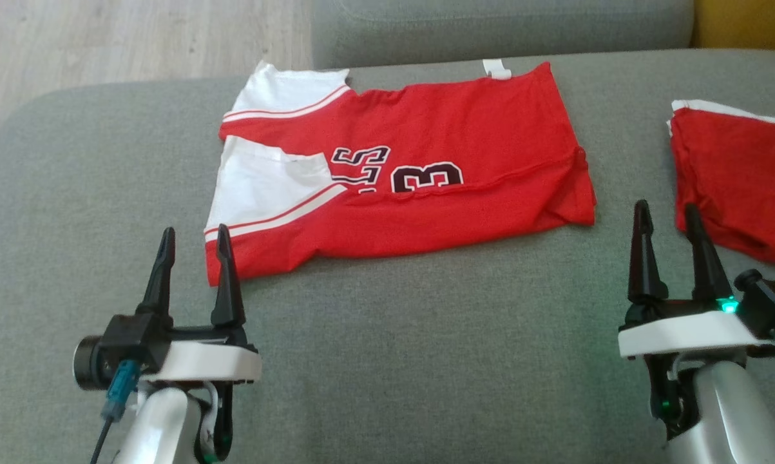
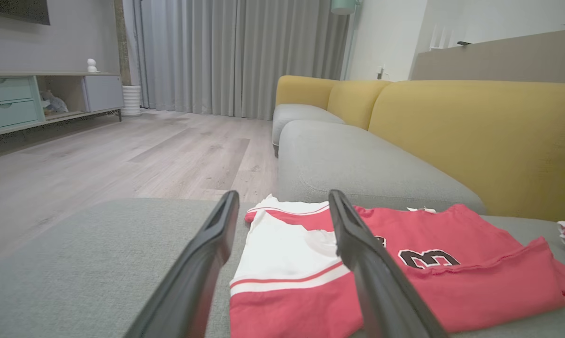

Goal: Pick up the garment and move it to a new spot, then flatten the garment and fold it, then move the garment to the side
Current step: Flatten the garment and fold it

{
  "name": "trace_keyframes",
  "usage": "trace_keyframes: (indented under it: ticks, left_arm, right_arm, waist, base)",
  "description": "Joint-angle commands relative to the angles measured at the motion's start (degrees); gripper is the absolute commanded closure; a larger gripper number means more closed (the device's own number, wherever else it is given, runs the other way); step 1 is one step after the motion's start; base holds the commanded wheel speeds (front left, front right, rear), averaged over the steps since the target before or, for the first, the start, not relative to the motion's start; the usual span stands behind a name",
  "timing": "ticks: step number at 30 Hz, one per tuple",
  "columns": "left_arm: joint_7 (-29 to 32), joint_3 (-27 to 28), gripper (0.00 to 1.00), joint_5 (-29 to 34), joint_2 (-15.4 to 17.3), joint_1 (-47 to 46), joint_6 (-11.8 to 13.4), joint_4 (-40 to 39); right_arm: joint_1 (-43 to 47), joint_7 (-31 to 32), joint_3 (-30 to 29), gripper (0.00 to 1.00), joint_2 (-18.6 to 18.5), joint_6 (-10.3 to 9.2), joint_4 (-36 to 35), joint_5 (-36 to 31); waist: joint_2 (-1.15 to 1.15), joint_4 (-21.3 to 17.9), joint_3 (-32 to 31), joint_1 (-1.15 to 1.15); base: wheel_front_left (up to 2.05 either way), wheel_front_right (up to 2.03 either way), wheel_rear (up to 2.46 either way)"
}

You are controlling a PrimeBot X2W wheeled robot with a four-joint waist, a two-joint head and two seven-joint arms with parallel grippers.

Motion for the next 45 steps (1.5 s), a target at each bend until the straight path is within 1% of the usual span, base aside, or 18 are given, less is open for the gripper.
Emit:
trace_keyframes:
  ticks: [1, 5, 8, 10, 11, 14, 19, 23, 28, 33, 34, 35, 36, 39, 41, 42, 45]
  left_arm:
    - [-0.3, 3.1, 0.00, 1.0, 0.2, -2.5, -0.8, -1.0]
    - [-0.3, 3.5, 0.00, 2.2, -0.2, -4.4, -2.0, 3.2]
    - [1.0, 3.2, 0.00, 2.4, 0.0, -6.4, -2.1, 9.0]
    - [2.4, 3.5, 0.00, 2.4, 0.2, -7.9, -1.4, 12.6]
    - [2.4, 3.5, 0.00, 2.4, 0.2, -7.9, -1.4, 12.6]
    - [3.8, 4.4, 0.00, 1.9, 0.6, -10.1, -0.3, 17.1]
    - [5.4, 5.8, 0.00, 1.3, 1.8, -12.6, 1.4, 23.5]
    - [6.7, 5.6, 0.00, 1.8, 3.1, -13.9, 2.0, 27.8]
    - [9.8, 5.6, 0.00, 0.9, 3.2, -15.1, 1.8, 32.6]
    - [14.3, 5.0, 0.00, -0.1, 3.2, -15.5, 0.3, 36.5]
    - [14.9, 4.8, 0.35, -0.2, 3.2, -15.6, 0.0, 37.0]
    - [15.1, 4.6, 0.85, -0.3, 3.3, -15.7, -0.3, 37.4]
    - [15.0, 4.4, 1.00, -0.3, 3.3, -15.8, -0.6, 37.4]
    - [12.8, 4.3, 1.00, -0.2, 2.9, -16.2, -0.3, 36.3]
    - [10.2, 4.2, 1.00, 0.1, 2.9, -16.6, 0.1, 34.8]
    - [7.5, 4.0, 1.00, 0.4, 2.9, -17.1, 0.1, 32.9]
    - [4.1, 3.1, 1.00, 1.3, 2.7, -17.8, -0.2, 29.7]
  right_arm:
    - [-1.6, -0.4, 1.8, 0.00, 0.3, -0.04, -2.6, 0.2]
    - [-2.5, -0.4, 2.3, 0.00, 0.3, -0.04, -3.6, 0.4]
    - [-3.0, -0.4, 3.1, 0.00, 0.3, -0.04, -4.0, 0.6]
    - [-3.1, -0.4, 3.5, 0.00, 0.3, -0.04, -4.2, 0.9]
    - [-3.1, -0.4, 3.5, 0.00, 0.3, -0.04, -4.2, 0.9]
    - [-3.3, -0.4, 4.3, 0.00, 0.3, -0.04, -4.3, 1.3]
    - [-3.6, -0.4, 5.3, 0.00, 0.3, -0.04, -4.5, 1.8]
    - [-3.9, -0.4, 5.6, 0.00, 0.3, -0.04, -4.6, 2.5]
    - [-4.3, -0.4, 5.9, 0.00, 0.3, -0.04, -5.0, 3.2]
    - [-4.3, -0.4, 6.2, 0.00, 0.3, -0.04, -5.4, 3.9]
    - [-4.2, -0.4, 6.3, 0.00, 0.3, -0.04, -5.4, 4.0]
    - [-4.2, -0.4, 6.2, 0.00, 0.3, -0.04, -5.5, 4.1]
    - [-4.1, -0.4, 6.2, 0.00, 0.3, -0.04, -5.5, 4.1]
    - [-3.9, -0.4, 6.0, 0.00, 0.3, -0.04, -5.1, 3.9]
    - [-3.8, -0.4, 6.1, 0.00, 0.3, -0.04, -4.5, 3.5]
    - [-4.1, -0.4, 6.1, 0.00, 0.3, -0.04, -3.4, 2.8]
    - [-5.2, -0.4, 5.6, 0.00, 0.3, -0.04, -0.1, 1.6]
  waist:
    - [0.00, -0.4, 0.9, 0.00]
    - [0.00, -1.1, 2.3, 0.00]
    - [0.00, -1.9, 3.4, 0.00]
    - [0.00, -2.6, 4.1, 0.00]
    - [0.00, -2.6, 4.1, 0.00]
    - [0.00, -3.5, 5.0, 0.00]
    - [0.00, -4.9, 6.0, 0.00]
    - [0.00, -5.9, 6.4, 0.00]
    - [0.00, -6.9, 6.6, 0.00]
    - [0.00, -7.5, 6.6, 0.00]
    - [0.00, -7.5, 6.5, 0.00]
    - [0.00, -7.4, 6.4, 0.00]
    - [0.00, -7.4, 6.3, 0.00]
    - [0.00, -6.9, 5.7, 0.00]
    - [0.00, -6.4, 5.4, 0.00]
    - [0.00, -5.9, 5.1, 0.00]
    - [0.00, -5.1, 5.0, 0.00]
  base:
    - [0.00, 0.00, 0.00]
    - [0.00, 0.00, 0.00]
    - [0.00, 0.00, 0.00]
    - [0.00, 0.00, 0.00]
    - [0.00, 0.00, 0.00]
    - [0.00, 0.00, 0.00]
    - [0.00, 0.00, 0.00]
    - [0.00, 0.00, 0.00]
    - [0.00, 0.00, 0.00]
    - [0.00, 0.00, 0.00]
    - [0.00, 0.00, 0.00]
    - [0.00, 0.00, 0.00]
    - [0.00, 0.00, 0.00]
    - [0.00, 0.00, 0.00]
    - [0.00, 0.00, 0.00]
    - [0.00, 0.00, 0.00]
    - [0.00, 0.00, 0.00]
